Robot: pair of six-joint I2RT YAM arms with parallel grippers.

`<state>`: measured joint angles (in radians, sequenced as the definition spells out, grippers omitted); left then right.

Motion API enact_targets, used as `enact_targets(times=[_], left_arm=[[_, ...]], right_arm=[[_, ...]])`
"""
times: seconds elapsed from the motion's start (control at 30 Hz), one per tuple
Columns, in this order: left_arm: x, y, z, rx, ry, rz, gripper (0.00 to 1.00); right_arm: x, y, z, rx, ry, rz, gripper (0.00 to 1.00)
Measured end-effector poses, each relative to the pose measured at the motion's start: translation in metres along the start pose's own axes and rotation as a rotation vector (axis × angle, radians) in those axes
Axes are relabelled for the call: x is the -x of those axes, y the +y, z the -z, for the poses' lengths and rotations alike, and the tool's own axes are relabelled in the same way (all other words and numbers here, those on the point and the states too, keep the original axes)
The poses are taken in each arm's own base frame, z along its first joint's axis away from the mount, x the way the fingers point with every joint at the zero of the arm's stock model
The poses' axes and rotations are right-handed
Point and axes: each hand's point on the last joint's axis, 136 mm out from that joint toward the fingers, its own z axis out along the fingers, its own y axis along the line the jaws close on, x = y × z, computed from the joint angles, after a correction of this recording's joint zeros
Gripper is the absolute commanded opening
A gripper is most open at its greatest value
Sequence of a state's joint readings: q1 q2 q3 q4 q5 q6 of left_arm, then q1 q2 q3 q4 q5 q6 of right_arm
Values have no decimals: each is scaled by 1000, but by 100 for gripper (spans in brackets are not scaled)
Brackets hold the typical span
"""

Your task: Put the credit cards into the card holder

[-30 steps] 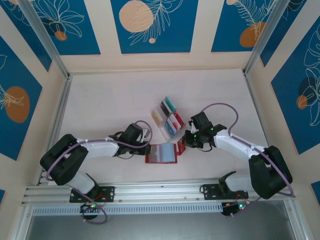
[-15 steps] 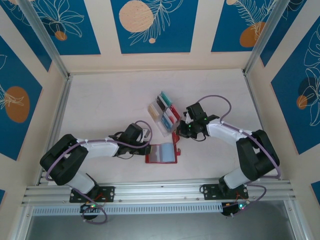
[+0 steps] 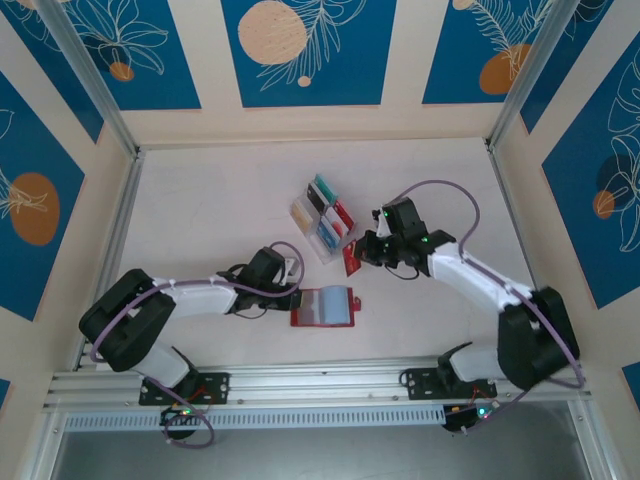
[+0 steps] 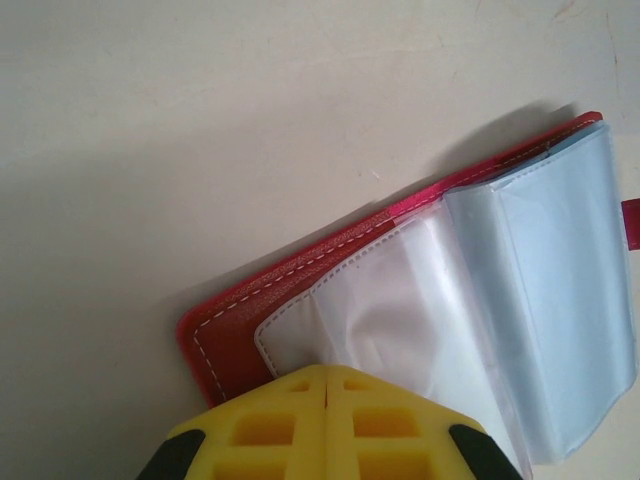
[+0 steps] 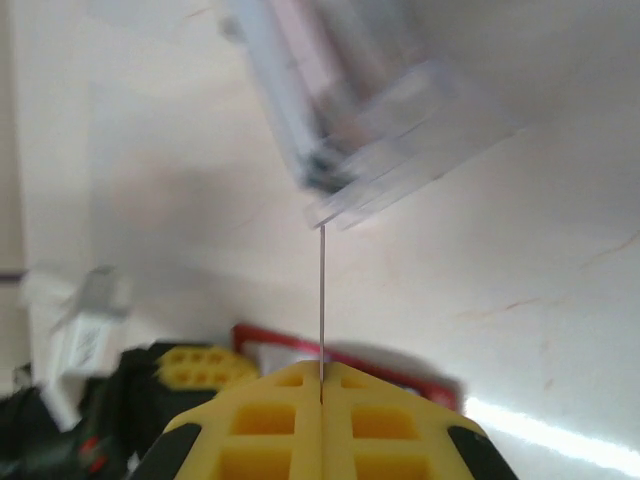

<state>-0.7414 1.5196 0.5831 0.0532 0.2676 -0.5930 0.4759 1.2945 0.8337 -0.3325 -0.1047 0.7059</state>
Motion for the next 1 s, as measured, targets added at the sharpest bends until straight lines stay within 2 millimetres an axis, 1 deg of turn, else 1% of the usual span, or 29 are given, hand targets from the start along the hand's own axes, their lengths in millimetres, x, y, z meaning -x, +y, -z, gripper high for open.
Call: enact_targets(times=[0.07,0.1,0.17,0.23,0.3,0.33,0.4,0.5,0.6,0.67,0.83,1.0], left_arm=[[0,0,0,3,-1,-3,3],[0,0,0,3,-2,-3,3],[0,0,1,8,-4,-6,3],[0,0,1,12,-5,-15,3],[0,1,1,17,-6,-19,3],[0,1,1,20,-5,-24,3],[0,1,1,25,-5,-30,3],[0,1,1,30,-3,-36,3],[0,1,1,33,-2,-35,3],[0,1,1,35,-1,-35,3],[0,4,3,50,-2,-34,3],[0,6,4,70,1,-32,3]], right_arm=[[-14,13,6,44,11,39,0],[-24,17,6,61,31,55,0],[-47,18,-2,77,87,76,0],[-74,10,-15,73,164,81,0],[-96,1,-26,72,227,72,0],[-106,-4,-30,69,253,62,0],[-118,-13,-36,74,287,40,0],[-125,-13,-43,98,314,25,0],[-125,-8,-48,126,321,27,0],[-126,-9,-51,126,327,19,0],[-126,-9,-54,129,329,12,0],[-125,-4,-54,161,330,14,0]])
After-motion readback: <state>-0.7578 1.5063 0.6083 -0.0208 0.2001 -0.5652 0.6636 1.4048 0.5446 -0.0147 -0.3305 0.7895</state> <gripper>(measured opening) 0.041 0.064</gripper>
